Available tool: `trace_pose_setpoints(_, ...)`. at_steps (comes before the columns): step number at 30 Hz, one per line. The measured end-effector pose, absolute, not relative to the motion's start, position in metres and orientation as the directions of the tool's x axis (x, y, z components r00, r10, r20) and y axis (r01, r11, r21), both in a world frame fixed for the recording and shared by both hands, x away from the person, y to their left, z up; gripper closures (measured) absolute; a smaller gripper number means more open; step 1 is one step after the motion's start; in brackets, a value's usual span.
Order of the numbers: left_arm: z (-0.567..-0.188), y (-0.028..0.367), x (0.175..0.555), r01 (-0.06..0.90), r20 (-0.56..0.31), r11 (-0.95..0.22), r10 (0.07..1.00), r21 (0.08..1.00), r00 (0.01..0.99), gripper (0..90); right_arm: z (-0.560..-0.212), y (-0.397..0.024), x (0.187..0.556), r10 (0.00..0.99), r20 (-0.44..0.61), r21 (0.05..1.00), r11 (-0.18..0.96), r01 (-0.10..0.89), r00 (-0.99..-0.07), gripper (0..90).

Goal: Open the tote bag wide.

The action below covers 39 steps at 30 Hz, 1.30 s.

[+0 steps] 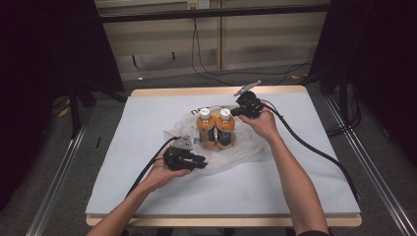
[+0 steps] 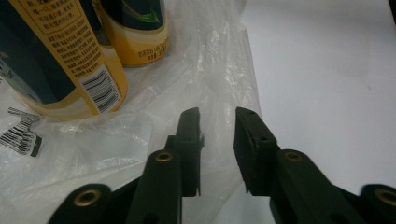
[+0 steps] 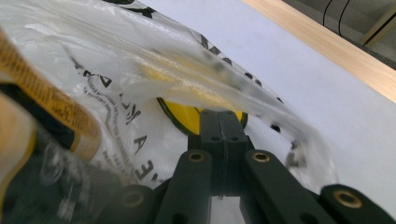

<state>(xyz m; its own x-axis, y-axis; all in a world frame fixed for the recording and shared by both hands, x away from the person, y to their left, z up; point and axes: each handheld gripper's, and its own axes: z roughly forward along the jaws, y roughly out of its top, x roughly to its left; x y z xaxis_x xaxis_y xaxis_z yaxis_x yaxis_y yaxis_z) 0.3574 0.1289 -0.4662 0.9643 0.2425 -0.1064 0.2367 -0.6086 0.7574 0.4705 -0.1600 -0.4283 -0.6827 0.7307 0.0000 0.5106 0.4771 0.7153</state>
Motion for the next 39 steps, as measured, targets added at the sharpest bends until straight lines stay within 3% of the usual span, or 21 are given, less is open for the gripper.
trace_pose_setpoints(2,-0.465,0.128,0.355,0.233,-0.094,-0.600,0.254,0.765,0.963,66.1,-0.426,-0.167,0.464,0.740,0.008,0.726,0.458,0.512,-0.673,88.1)
trace_pose_setpoints(3,-0.463,0.128,0.353,0.230,-0.068,-0.610,0.276,0.759,0.959,61.9,-0.424,-0.174,0.457,0.745,0.013,0.745,0.438,0.504,-0.667,78.6)
trace_pose_setpoints(6,-0.459,0.129,0.351,0.229,-0.061,-0.583,0.294,0.780,0.954,59.8,-0.422,-0.179,0.450,0.741,0.027,0.764,0.418,0.492,-0.671,76.2)
trace_pose_setpoints(7,-0.459,0.130,0.352,0.232,-0.067,-0.570,0.294,0.788,0.953,54.4,-0.420,-0.185,0.442,0.743,0.025,0.776,0.407,0.482,-0.668,66.7)
trace_pose_setpoints(8,-0.458,0.130,0.352,0.238,-0.076,-0.559,0.298,0.794,0.952,54.4,-0.420,-0.185,0.442,0.743,0.025,0.776,0.407,0.482,-0.668,66.7)
trace_pose_setpoints(9,-0.457,0.130,0.352,0.248,-0.086,-0.537,0.309,0.806,0.947,50.8,-0.418,-0.190,0.436,0.745,0.030,0.784,0.396,0.478,-0.666,55.5)
trace_pose_setpoints(12,-0.452,0.133,0.350,0.237,-0.082,-0.514,0.306,0.825,0.949,47.6,-0.416,-0.195,0.429,0.753,0.034,0.787,0.385,0.482,-0.657,39.2)
trace_pose_setpoints(14,-0.450,0.133,0.348,0.238,-0.081,-0.498,0.316,0.834,0.945,45.5,-0.415,-0.196,0.426,0.759,0.043,0.791,0.372,0.486,-0.650,34.4)
trace_pose_setpoints(15,-0.447,0.135,0.347,0.237,-0.083,-0.470,0.324,0.851,0.943,39.4,-0.414,-0.200,0.418,0.767,0.037,0.806,0.356,0.473,-0.641,26.9)
trace_pose_setpoints(17,-0.446,0.135,0.346,0.237,-0.078,-0.461,0.336,0.855,0.938,36.9,-0.413,-0.201,0.415,0.767,0.037,0.811,0.351,0.468,-0.640,22.7)
trace_pose_setpoints(18,-0.444,0.136,0.346,0.235,-0.070,-0.463,0.346,0.855,0.936,27.2,-0.413,-0.204,0.406,0.775,0.038,0.828,0.329,0.454,-0.630,15.2)
trace_pose_setpoints(26,-0.435,0.148,0.340,0.219,-0.021,-0.449,0.405,0.866,0.914,13.0,-0.410,-0.226,0.372,0.779,0.067,0.869,0.261,0.420,-0.623,5.7)
trace_pose_setpoints(39,-0.427,0.185,0.324,0.256,-0.023,-0.399,0.503,0.880,0.864,5.5,-0.408,-0.262,0.311,0.829,0.028,0.904,0.217,0.369,-0.558,10.0)
